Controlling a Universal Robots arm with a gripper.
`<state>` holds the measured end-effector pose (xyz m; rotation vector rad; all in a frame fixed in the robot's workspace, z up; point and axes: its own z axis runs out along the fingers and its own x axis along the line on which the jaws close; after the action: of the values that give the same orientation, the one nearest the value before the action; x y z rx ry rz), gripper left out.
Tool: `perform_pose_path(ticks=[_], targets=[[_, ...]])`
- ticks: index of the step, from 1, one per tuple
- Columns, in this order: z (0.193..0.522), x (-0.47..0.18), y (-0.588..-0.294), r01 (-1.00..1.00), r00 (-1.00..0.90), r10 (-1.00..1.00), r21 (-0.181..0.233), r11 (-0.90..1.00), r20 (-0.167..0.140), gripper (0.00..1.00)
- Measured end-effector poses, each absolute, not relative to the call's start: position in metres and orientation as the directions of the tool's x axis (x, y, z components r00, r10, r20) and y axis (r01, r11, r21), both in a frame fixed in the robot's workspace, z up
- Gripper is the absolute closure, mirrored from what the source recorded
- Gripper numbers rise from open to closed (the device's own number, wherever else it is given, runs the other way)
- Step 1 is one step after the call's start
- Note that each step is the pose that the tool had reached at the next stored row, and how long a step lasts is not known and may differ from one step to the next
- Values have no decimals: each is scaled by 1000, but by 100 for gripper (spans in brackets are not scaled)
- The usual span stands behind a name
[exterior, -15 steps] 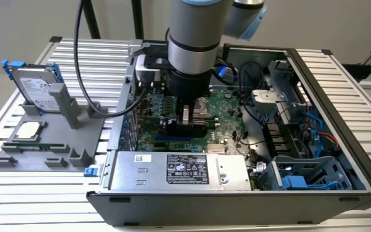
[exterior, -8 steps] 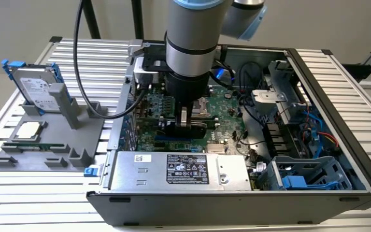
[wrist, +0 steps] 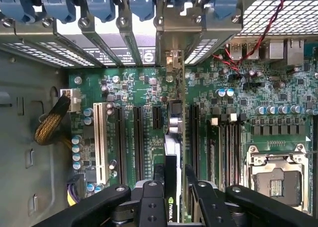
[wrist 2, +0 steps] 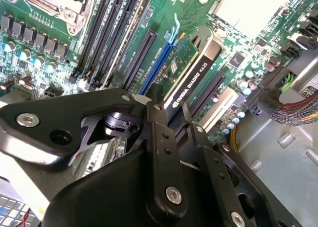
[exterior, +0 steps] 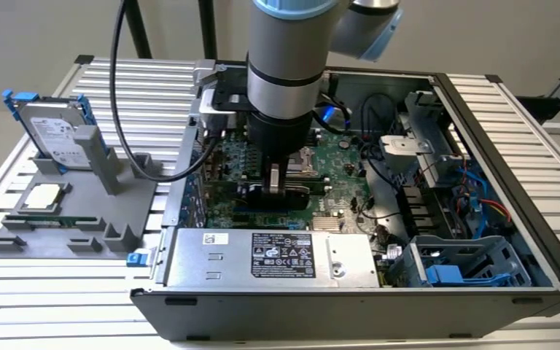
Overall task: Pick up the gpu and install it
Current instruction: 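Insert the gpu into the slot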
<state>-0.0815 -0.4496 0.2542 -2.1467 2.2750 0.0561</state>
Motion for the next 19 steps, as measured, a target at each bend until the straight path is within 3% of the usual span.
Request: perform_pose_path(ticks=[19], targets=[[256, -83, -448, -998, -58, -998, 17, 58, -34, 100]])
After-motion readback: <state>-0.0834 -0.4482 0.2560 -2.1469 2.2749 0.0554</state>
